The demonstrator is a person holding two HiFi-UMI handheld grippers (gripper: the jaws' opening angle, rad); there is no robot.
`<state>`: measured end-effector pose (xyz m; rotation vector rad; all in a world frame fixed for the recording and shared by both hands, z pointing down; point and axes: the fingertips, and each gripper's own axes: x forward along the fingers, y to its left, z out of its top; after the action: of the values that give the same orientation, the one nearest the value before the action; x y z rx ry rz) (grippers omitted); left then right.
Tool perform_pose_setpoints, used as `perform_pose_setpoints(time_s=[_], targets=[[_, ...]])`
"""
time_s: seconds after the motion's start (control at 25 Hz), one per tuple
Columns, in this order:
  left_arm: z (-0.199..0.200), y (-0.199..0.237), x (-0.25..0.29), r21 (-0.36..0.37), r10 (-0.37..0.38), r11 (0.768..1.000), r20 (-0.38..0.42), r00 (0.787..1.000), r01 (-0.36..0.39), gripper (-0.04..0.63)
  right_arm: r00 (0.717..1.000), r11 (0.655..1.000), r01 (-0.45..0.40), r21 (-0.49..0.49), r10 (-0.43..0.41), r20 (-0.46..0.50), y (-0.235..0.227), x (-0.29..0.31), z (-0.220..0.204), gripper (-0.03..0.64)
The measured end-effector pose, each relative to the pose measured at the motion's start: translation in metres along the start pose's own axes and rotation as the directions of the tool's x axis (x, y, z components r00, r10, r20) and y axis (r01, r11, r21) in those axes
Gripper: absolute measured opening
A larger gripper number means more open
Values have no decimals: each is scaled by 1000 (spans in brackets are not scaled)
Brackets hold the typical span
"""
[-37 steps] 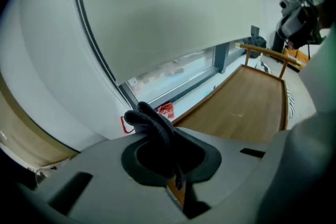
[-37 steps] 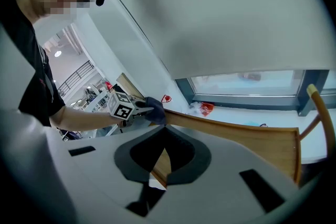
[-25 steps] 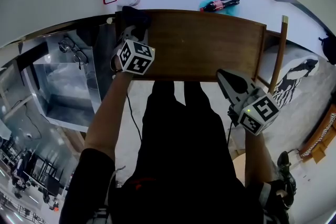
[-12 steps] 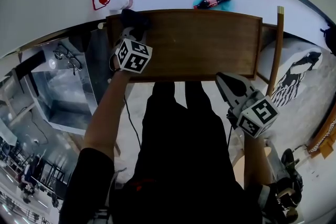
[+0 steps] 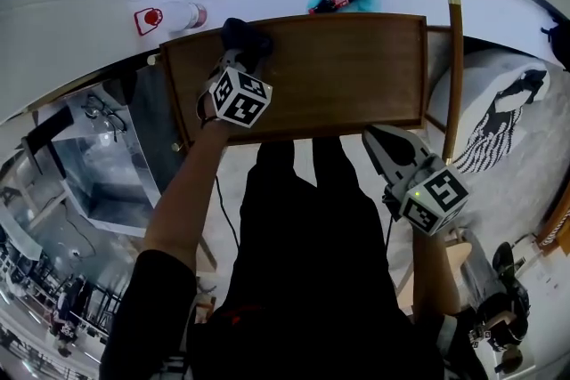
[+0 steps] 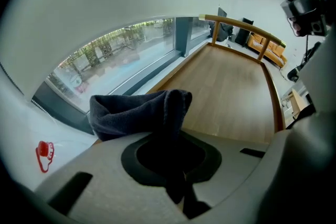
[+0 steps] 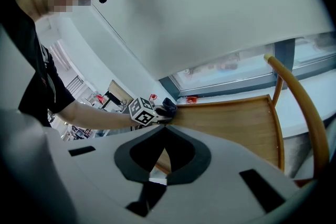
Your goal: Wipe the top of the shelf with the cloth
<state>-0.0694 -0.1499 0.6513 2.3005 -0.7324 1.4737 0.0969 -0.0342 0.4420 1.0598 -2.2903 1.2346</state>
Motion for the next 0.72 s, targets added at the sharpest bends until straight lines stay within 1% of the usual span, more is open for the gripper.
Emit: perform_pose_setpoints(time_s=[0.2, 0.4, 0.72], targets=[[31, -27, 16, 31, -37, 999, 8, 999, 36, 38, 999, 999, 17, 28, -18, 26, -16, -17, -4, 5], [63, -51, 30, 62, -68, 996, 14, 998, 67, 38, 999, 1000, 22, 20, -23, 34, -33, -34, -5, 5], [115, -100, 54, 140, -129, 982, 24, 991, 124, 38, 997, 998, 33, 49, -37, 62, -57, -59, -10, 5]])
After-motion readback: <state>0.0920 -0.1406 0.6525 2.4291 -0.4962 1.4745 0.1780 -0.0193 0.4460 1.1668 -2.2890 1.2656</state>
